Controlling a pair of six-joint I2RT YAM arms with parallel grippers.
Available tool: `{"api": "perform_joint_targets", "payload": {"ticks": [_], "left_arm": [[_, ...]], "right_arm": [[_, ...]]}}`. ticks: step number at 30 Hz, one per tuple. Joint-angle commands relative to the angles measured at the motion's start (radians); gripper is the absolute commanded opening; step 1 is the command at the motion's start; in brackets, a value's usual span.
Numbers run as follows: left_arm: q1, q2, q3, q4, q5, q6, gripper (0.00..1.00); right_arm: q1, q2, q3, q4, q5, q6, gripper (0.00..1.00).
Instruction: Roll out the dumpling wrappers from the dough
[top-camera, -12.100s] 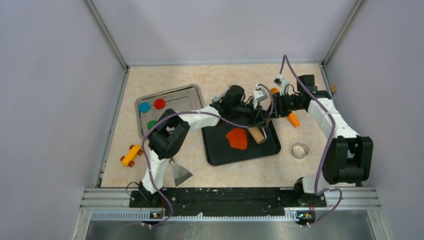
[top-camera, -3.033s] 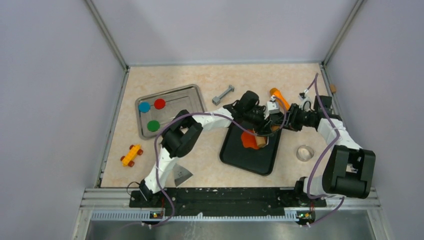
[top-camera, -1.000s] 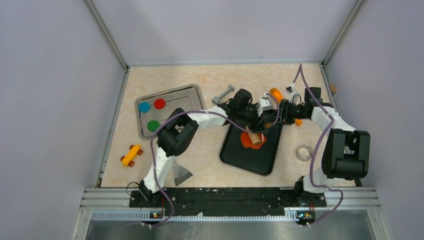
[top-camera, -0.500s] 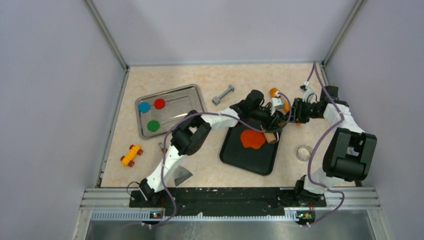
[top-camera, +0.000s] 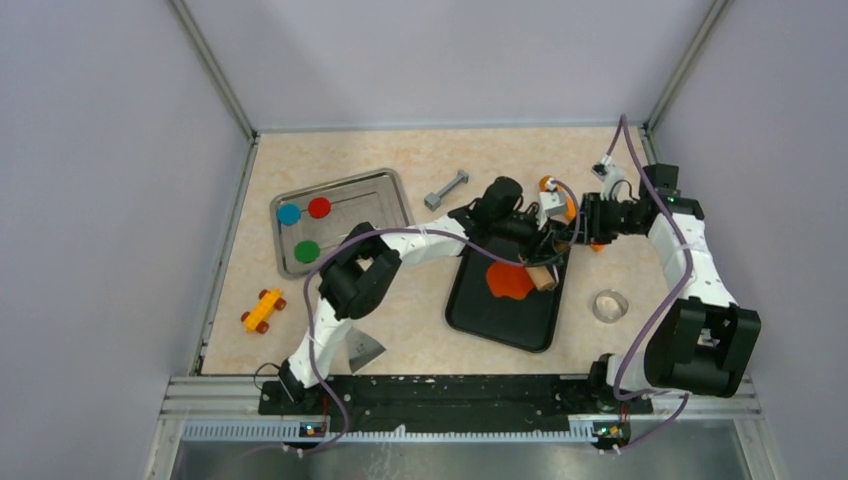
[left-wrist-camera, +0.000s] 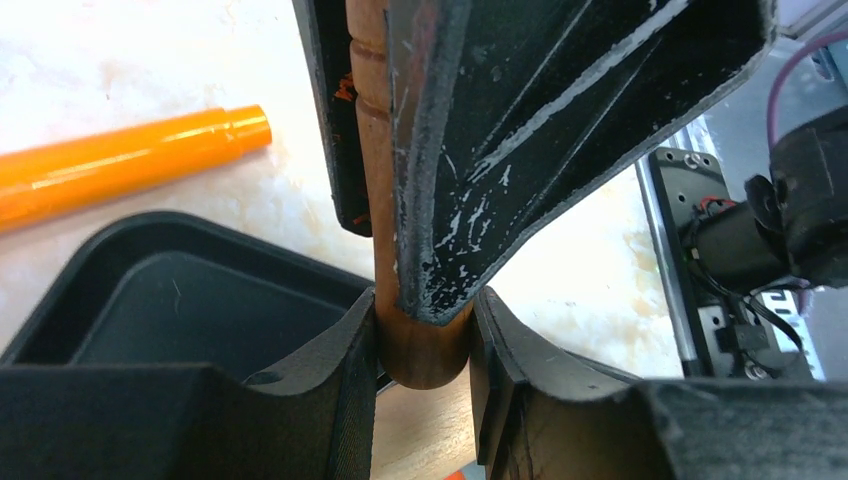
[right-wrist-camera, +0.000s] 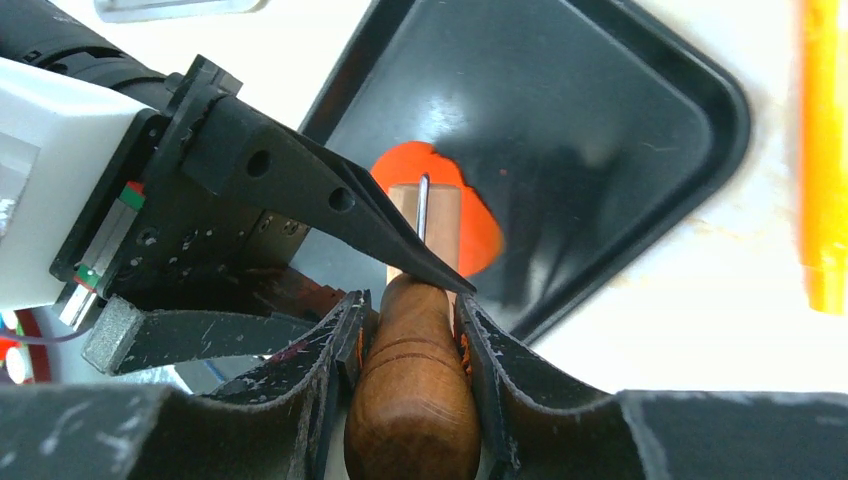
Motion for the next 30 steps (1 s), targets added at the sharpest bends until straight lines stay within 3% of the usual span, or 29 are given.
{"api": "perform_joint_targets", "payload": {"ticks": [1, 8, 16, 21, 25, 30], "left_arm": [[0.029, -0.103, -0.126, 0.030, -0.070, 0.007, 0.00], [0.038, -0.104, -0.285, 0.026, -0.135, 0.107, 0.00], [0.042, -0.181, -0.441, -0.080, -0.157, 0.167, 0.00], [0.052, -0.226, -0.519, -0.103, -0.148, 0.152, 0.00], [0.059, -0.274, -0.528, -0.125, -0.141, 0.156, 0.00], [0.059, -0.301, -0.394, -0.142, -0.119, 0.128, 0.00]], "right_arm": [[0.063, -0.044, -0.059, -0.020, -0.133, 0.018, 0.00], [0.131, 0.029, -0.169, 0.156, -0.107, 0.003, 0.00], [0.179, 0.220, -0.156, 0.145, -0.090, -0.131, 0.00], [0.218, 0.254, -0.167, 0.192, -0.085, -0.102, 0.00], [0.246, 0.241, -0.153, 0.218, -0.114, -0.028, 0.00], [0.222, 0.183, -0.016, 0.140, -0.134, -0.013, 0.00]]}}
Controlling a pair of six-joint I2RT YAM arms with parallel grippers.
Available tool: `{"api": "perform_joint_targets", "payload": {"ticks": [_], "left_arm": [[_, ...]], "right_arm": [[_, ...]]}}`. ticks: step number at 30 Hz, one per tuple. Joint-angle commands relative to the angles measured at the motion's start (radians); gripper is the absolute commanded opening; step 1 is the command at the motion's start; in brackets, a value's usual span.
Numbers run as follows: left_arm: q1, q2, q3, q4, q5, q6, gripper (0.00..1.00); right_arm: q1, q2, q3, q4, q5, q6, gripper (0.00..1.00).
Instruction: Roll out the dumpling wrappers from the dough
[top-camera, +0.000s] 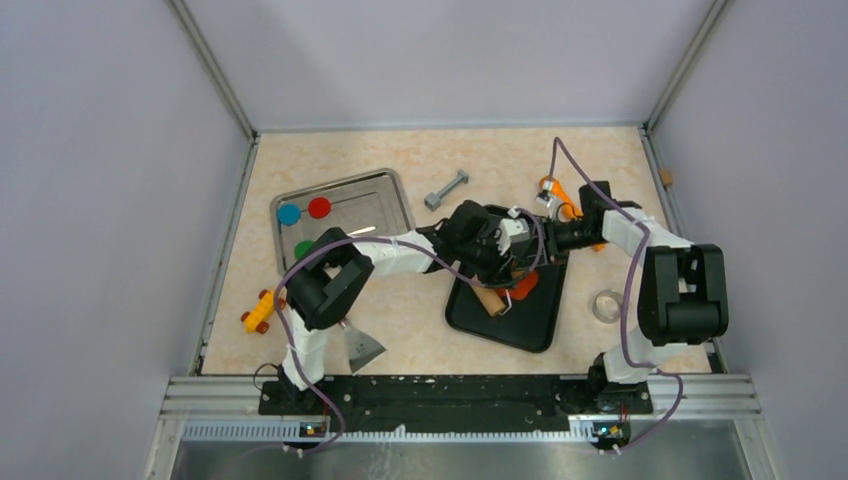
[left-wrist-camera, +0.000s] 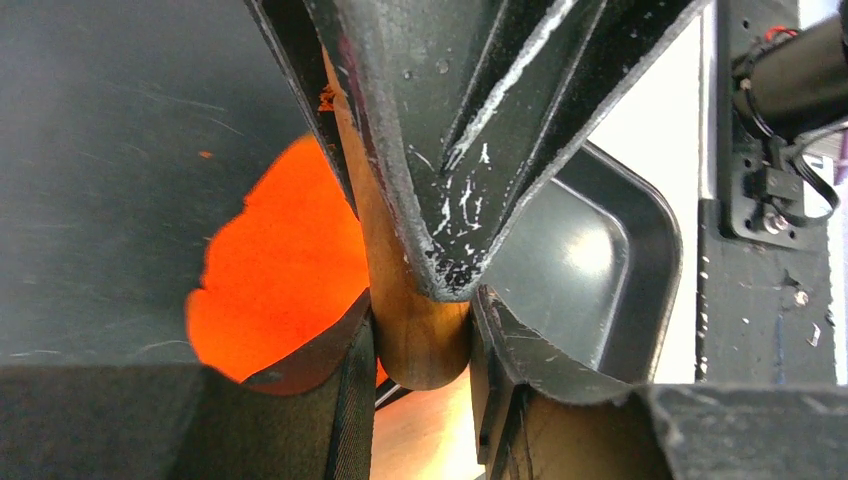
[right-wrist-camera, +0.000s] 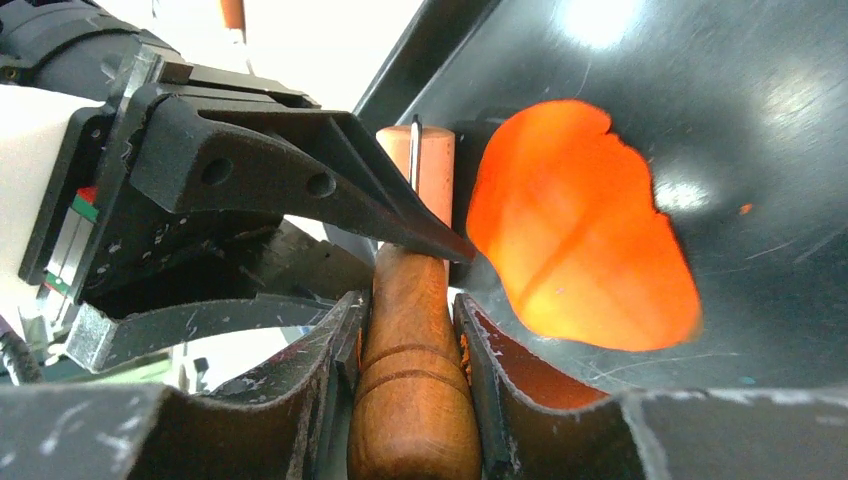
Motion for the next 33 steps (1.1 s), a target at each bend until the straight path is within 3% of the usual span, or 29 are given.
{"api": "perform_joint_targets", "payload": {"ticks": [1, 10, 25, 33], "left_arm": [[0.017, -0.024, 0.126, -0.058, -0.026, 0.028, 0.00], [0.016, 0.199, 0.424, 0.018, 0.046, -0.041, 0.00], [-0.002, 0.291, 0.383, 0.073, 0.042, -0.070, 0.00], [-0.020, 0.444, 0.512, 0.114, 0.009, -0.095, 0.00]], "right_arm": [[-0.030, -0.062, 0.150, -0.031, 0.045, -0.064, 0.00], [-0.193, 0.029, 0.273, -0.232, 0.100, -0.288, 0.00], [-0.206, 0.000, 0.140, -0.226, 0.162, -0.339, 0.00], [-0.217, 0.009, 0.167, -0.242, 0.217, -0.327, 0.00]]}}
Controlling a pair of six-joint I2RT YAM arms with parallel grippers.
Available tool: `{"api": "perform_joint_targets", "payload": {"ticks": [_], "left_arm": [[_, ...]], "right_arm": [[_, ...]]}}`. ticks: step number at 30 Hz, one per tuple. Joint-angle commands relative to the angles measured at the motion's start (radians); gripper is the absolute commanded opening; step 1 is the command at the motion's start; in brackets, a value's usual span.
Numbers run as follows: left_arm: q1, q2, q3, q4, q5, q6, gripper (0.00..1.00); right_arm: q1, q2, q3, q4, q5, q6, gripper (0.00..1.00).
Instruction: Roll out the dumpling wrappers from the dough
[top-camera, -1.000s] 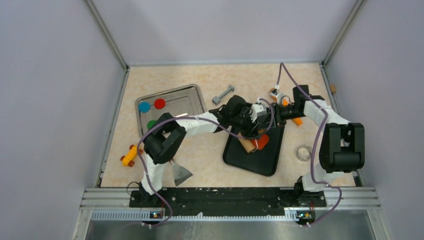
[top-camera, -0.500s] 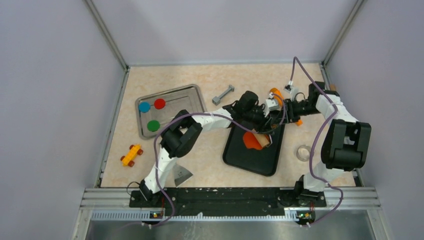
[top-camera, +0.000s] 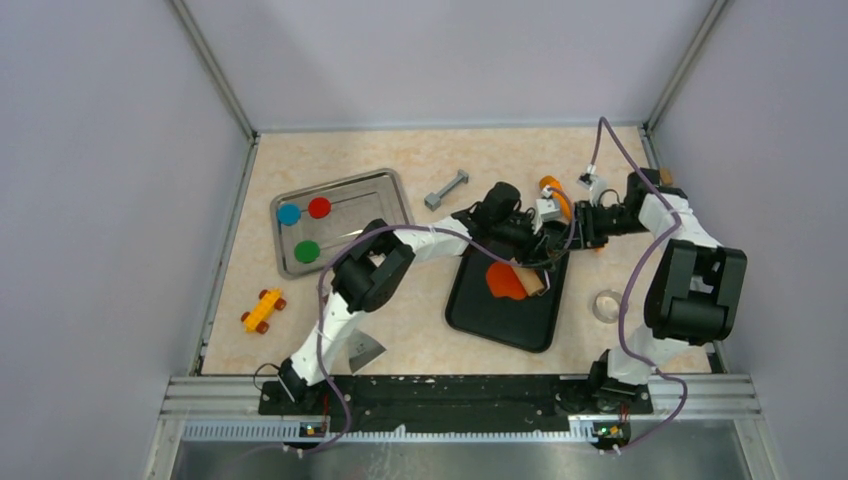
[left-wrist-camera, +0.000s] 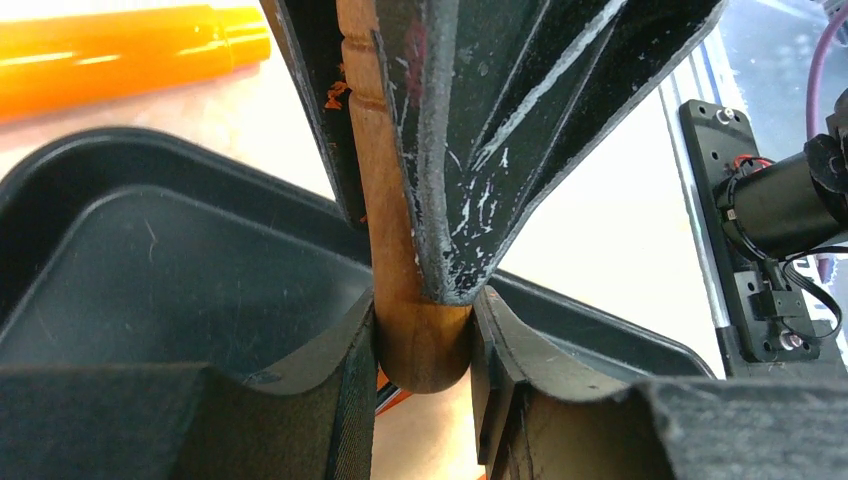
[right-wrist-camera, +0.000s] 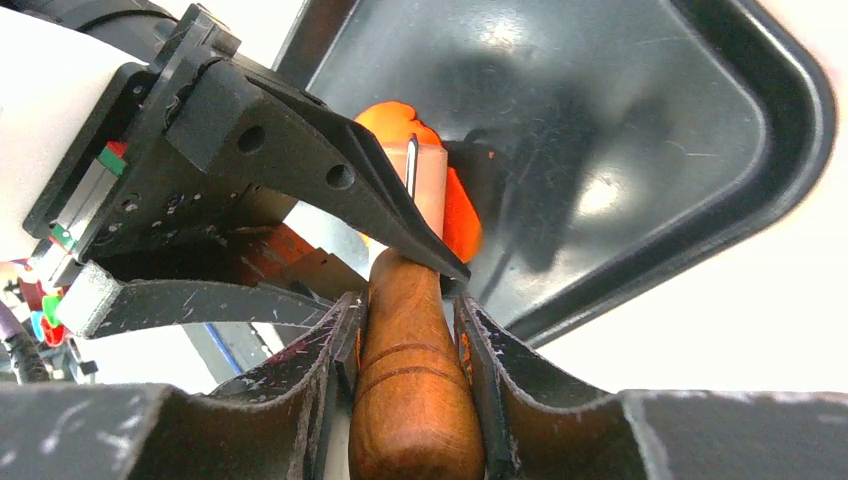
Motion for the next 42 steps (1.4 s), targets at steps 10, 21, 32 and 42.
{"api": "perform_joint_targets", "payload": {"ticks": [10, 21, 32, 42], "left_arm": [[-0.020, 0.190, 0.217, 0.064, -0.125, -0.030, 0.00], [-0.007, 0.048, 0.205, 0.170, -0.110, -0.011, 0.00], [0.084, -0.345, -0.166, 0.020, -0.121, 0.131, 0.59], [0.222, -0.760, -0.427, -0.256, -0.274, 0.191, 0.99]], "right_arm": [[-0.002, -0.079, 0.031, -0.052, 0.122, -0.026, 0.00], [-0.002, -0.196, 0.292, -0.254, 0.109, 0.077, 0.00], [-0.069, -0.208, 0.337, -0.163, 0.131, 0.216, 0.00], [-0.034, -0.209, 0.340, 0.001, -0.046, 0.386, 0.00]]}}
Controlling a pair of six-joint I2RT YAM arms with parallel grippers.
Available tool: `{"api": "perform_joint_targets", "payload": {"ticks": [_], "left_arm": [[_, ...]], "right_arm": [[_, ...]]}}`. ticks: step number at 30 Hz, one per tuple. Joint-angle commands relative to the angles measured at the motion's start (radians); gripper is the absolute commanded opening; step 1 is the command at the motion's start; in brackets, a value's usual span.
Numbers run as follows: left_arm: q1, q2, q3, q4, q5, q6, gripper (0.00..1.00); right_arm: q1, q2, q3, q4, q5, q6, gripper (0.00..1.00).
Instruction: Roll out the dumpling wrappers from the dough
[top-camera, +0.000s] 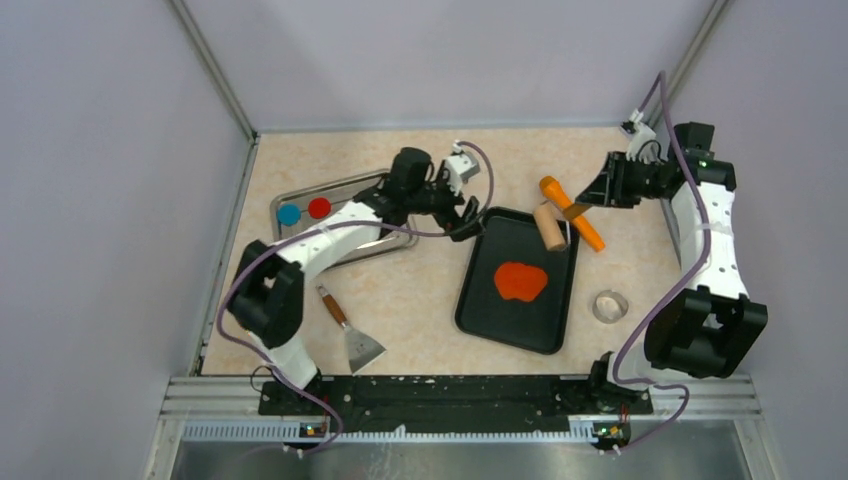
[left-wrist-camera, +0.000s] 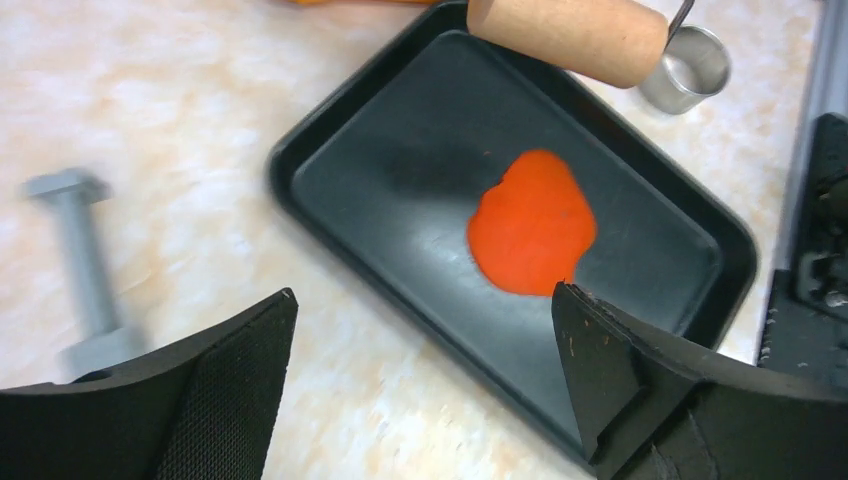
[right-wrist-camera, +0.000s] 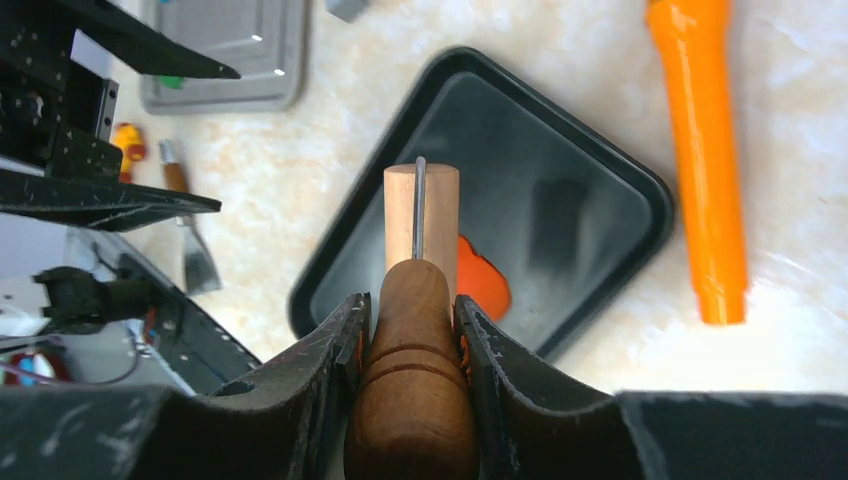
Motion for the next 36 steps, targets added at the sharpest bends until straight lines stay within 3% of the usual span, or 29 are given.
{"api": "perform_joint_targets", "payload": {"ticks": [1, 4, 7, 11, 21, 23, 28, 31, 32, 33, 36], "left_arm": [[-0.013, -0.265, -0.138, 0.058, -0.097, 0.105, 0.99], [-0.124, -0.329, -0.159, 0.144, -0.218, 0.251, 0.99], [-0.181, -0.310, -0.074, 0.114, -0.160, 0.276, 0.99], [-0.204, -0.244, 0.037, 0.043, -0.119, 0.248, 0.93], [-0.210, -0.099, 0.117, -0.036, -0.120, 0.277, 0.85], [-0.210, -0.072, 0.144, -0.063, -0.107, 0.282, 0.82], [-0.203, -0.049, 0.136, -0.074, -0.138, 0.313, 0.57], [-0.194, -0.069, 0.112, -0.079, -0.121, 0.298, 0.18], [-0.192, -0.080, 0.097, -0.079, -0.128, 0.284, 0.09], [-0.191, -0.107, 0.078, -0.080, -0.133, 0.274, 0.02], [-0.190, -0.170, -0.033, -0.077, -0.131, 0.290, 0.00]], "right_arm": [[0.040, -0.027, 0.005, 0.136, -0.181, 0.166, 0.00], [0.089, -0.025, -0.034, 0.153, -0.229, 0.241, 0.00], [0.146, -0.042, -0.075, 0.184, -0.245, 0.287, 0.00], [0.204, -0.055, -0.101, 0.227, -0.268, 0.321, 0.00], [0.284, -0.138, -0.274, 0.659, -0.337, 0.697, 0.00], [0.303, -0.141, -0.275, 0.665, -0.339, 0.696, 0.00], [0.316, -0.116, -0.264, 0.601, -0.361, 0.632, 0.00], [0.321, -0.107, -0.271, 0.554, -0.345, 0.600, 0.00], [0.321, -0.109, -0.265, 0.521, -0.332, 0.559, 0.06], [0.320, -0.110, -0.261, 0.482, -0.319, 0.518, 0.18], [0.302, -0.108, -0.288, 0.462, -0.345, 0.488, 0.53]]}}
